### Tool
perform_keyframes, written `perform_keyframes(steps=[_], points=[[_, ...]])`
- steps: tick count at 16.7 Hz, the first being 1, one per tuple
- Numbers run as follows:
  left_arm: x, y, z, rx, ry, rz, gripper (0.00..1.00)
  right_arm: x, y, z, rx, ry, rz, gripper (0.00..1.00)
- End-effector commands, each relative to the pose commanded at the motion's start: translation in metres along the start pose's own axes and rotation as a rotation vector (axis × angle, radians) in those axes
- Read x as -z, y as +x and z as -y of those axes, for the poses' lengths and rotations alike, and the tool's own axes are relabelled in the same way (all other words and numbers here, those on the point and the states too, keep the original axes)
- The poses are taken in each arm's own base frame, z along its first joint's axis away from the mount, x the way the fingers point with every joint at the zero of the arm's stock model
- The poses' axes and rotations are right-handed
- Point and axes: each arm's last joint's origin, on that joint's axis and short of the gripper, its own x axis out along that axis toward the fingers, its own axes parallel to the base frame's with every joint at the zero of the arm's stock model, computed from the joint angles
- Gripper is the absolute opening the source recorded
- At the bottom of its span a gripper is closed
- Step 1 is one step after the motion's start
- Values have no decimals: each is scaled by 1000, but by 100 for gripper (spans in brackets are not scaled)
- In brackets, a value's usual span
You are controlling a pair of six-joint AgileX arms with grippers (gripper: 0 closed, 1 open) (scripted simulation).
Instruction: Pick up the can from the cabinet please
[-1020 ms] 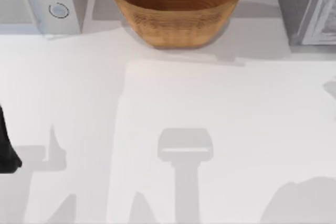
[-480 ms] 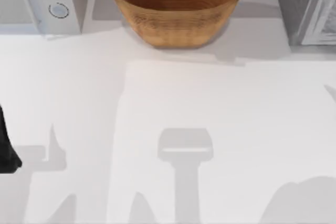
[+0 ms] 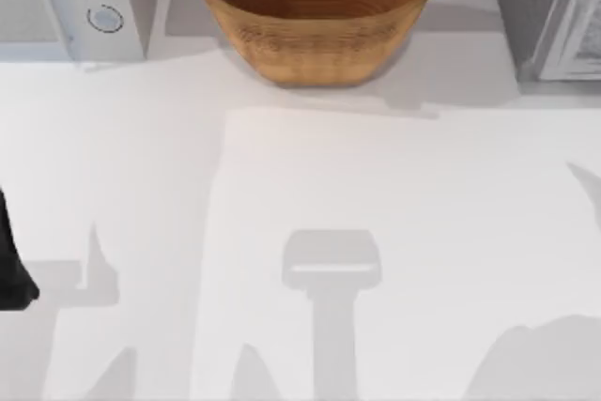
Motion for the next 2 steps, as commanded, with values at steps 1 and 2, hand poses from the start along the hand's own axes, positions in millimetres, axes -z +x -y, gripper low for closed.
perform_keyframes(steps=[1,2], points=[[0,0,0,0,0,0,100,0,0,0,0,0,0,100],[0,0,0,0,0,0,100,0,0,0,0,0,0,100]])
